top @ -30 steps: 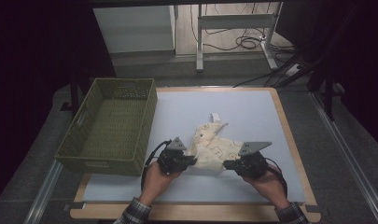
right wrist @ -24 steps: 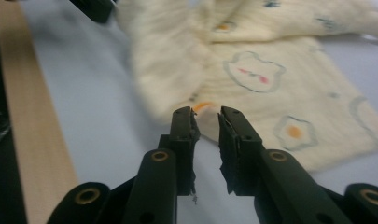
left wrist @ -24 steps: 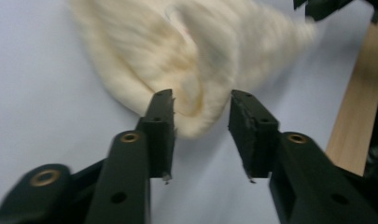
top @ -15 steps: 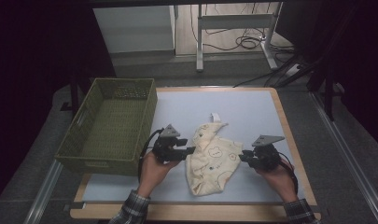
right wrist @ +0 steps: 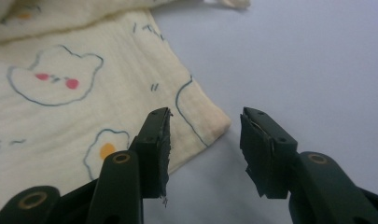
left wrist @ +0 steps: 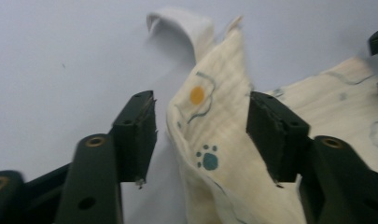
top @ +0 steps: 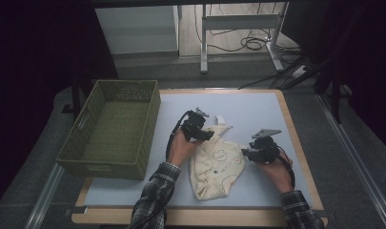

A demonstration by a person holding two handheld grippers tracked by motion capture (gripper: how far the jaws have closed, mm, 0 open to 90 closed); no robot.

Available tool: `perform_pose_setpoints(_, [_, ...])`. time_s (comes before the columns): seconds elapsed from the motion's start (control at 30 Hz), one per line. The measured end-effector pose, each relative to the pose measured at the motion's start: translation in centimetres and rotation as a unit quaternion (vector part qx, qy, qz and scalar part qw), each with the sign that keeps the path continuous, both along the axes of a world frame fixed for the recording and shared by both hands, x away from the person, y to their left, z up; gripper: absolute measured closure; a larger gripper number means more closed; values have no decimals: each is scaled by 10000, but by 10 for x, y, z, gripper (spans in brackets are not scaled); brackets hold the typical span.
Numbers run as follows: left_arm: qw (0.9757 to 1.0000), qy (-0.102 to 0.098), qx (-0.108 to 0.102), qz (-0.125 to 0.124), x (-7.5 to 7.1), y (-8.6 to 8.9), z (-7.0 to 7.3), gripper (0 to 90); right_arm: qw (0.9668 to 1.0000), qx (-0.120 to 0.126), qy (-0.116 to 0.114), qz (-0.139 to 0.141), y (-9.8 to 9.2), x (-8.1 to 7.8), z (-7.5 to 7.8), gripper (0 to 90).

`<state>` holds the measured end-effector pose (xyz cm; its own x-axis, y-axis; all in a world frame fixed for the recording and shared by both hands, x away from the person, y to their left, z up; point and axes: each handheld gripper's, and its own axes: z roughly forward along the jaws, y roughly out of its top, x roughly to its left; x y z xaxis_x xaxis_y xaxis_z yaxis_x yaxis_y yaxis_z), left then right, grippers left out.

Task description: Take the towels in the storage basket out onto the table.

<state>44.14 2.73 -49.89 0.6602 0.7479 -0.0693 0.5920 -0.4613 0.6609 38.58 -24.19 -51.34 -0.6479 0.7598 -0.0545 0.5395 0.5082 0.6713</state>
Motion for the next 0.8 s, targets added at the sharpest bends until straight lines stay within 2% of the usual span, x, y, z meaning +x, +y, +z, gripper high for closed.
perform_pose_setpoints(0.03, [10000,15,87,10,1,0,-4,594,10000,6,36,15,2,0,-4,607])
perform_pose_setpoints(0.07, [9999,0,146,32,0,0,-7,594,10000,6,36,15,2,0,-4,607])
perform_pose_setpoints(0.1, [9999,-25,157,26,-1,2,-8,676,9999,102,63,64,1,-1,-5,655])
perform_pose_setpoints(0.13, [9999,-67,137,17,-3,4,-9,813,9995,242,125,134,1,-4,-5,822])
perform_pose_setpoints(0.17, [9999,-128,104,34,-5,7,-8,813,9995,242,125,134,1,-4,-5,822])
perform_pose_setpoints(0.2, [9993,-350,-5,153,-12,14,-3,860,9993,230,155,242,1,-6,-5,871])
perform_pose_setpoints(0.23, [9993,-350,-5,153,-12,14,-3,864,9993,230,155,242,1,-6,-5,871])
perform_pose_setpoints(0.3, [9986,-467,-82,228,-17,24,3,866,9997,77,77,225,0,-7,-2,877])
perform_pose_setpoints(0.4, [9970,-594,-170,463,-23,43,12,865,9999,114,-48,50,-14,-5,10,879])
perform_pose_setpoints(0.43, [9970,-594,-170,463,-23,43,12,863,9999,114,-48,50,-14,-5,10,879])
perform_pose_setpoints(0.47, [9967,-591,-193,517,-24,47,13,860,9998,105,-133,-48,-22,-2,16,879])
perform_pose_setpoints(0.57, [9959,-550,-207,689,-24,58,10,858,9996,35,-212,-158,-29,3,22,879])
perform_pose_setpoints(0.6, [9955,-480,-226,791,-24,65,5,857,9993,-33,-243,-265,-35,9,25,879])
perform_pose_setpoints(0.73, [9949,-337,-211,928,-22,70,-4,847,9987,-88,-268,-413,-44,20,28,879])
perform_pose_setpoints(0.77, [9948,-282,-194,960,-21,72,-8,835,9986,-69,-246,-458,-46,23,27,878])
perform_pose_setpoints(0.8, [9940,-171,-195,1064,-18,74,-15,761,9986,-38,-157,-508,-50,30,23,862])
